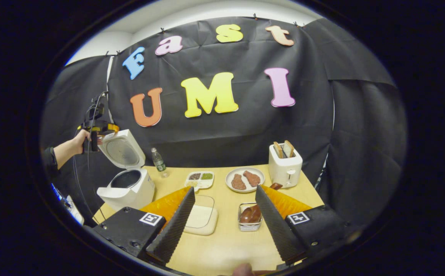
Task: Close the left gripper, press the button to open the rice cooker; take a wooden spoon from the chopstick holder with the right hand, scoop a spoonful of rice and pour it into the rice cooker, then put the wooden spoon back into the chopstick holder.
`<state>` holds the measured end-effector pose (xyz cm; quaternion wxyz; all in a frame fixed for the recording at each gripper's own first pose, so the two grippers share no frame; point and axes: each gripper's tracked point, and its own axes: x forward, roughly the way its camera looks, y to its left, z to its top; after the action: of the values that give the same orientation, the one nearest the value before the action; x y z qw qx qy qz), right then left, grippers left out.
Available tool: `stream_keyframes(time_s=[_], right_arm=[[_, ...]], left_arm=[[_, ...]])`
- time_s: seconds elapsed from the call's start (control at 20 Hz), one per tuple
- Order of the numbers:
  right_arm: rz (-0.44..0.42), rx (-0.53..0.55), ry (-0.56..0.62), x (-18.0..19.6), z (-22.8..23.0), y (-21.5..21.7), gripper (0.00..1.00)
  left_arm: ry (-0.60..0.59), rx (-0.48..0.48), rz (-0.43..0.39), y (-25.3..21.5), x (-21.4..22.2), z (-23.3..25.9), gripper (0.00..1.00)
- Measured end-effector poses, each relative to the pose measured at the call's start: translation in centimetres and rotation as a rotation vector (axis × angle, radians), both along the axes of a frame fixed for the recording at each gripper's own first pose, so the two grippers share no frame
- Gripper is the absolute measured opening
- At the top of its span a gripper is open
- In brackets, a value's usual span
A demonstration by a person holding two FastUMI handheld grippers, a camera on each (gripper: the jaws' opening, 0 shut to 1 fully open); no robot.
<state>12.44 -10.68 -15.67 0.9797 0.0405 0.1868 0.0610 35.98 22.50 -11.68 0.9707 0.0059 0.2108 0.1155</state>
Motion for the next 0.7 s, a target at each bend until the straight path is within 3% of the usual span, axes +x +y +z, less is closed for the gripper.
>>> stream_keyframes(time_s=[0.25, 0.5, 0.7], right_arm=[[0.01, -0.012, -0.029, -1.7, 0.9, 0.4, 1.0], [-0.016, -0.02, -0.022, -3.1, 0.8, -0.2, 0.99], [-0.044, -0.002, -0.031, -3.3, 1.3, -0.6, 1.0]], left_arm=[[0.118, -0.09, -0.005, -0.9, -2.4, -3.9, 0.96], [-0.01, -0.097, 0.001, -0.8, -2.3, -0.3, 0.94], [0.05, -0.107, 0.011, -0.3, -2.5, -0.8, 0.96]])
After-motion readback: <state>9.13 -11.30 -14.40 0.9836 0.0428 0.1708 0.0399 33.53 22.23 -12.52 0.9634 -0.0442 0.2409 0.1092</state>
